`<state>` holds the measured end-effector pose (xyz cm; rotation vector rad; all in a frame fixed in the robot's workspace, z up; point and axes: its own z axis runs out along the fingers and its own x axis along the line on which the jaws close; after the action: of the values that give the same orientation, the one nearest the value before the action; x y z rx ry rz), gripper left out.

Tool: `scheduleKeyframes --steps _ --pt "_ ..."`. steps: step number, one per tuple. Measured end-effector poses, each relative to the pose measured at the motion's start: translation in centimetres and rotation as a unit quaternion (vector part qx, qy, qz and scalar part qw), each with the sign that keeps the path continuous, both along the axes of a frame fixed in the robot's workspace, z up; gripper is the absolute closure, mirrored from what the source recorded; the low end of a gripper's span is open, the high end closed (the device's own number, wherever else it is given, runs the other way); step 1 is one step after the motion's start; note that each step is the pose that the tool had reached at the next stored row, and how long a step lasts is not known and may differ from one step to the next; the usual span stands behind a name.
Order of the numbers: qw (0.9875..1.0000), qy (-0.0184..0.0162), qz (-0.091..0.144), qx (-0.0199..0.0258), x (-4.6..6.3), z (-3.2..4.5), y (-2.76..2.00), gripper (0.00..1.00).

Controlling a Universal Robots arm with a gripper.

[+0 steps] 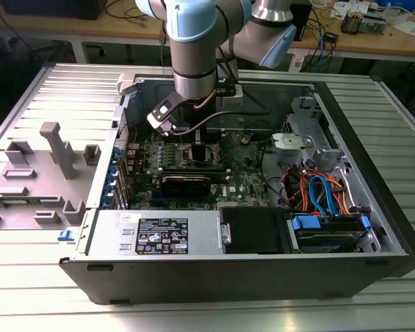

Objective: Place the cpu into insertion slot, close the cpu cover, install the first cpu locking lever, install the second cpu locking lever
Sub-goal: 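Place the cpu into insertion slot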

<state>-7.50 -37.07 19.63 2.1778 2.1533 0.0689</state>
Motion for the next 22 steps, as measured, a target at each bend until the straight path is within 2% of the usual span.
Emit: scheduleKeyframes --steps 5,9,18,19,22 --pt "1.0000 -0.0001 0.000 0.0002 0.0 -0.01 0.01 0.38" --pt "1.0000 0.0000 0.000 0.0005 0.0 0.35 0.00 0.38" --pt "1.0000 0.0031 0.000 0.0007 0.1 1.89 0.00 0.38" --pt "1.0000 0.0039 0.000 0.0007 0.1 1.98 0.00 0.40" --pt "1.0000 0.0062 0.000 0.0007 0.3 2.03 0.00 0.59"
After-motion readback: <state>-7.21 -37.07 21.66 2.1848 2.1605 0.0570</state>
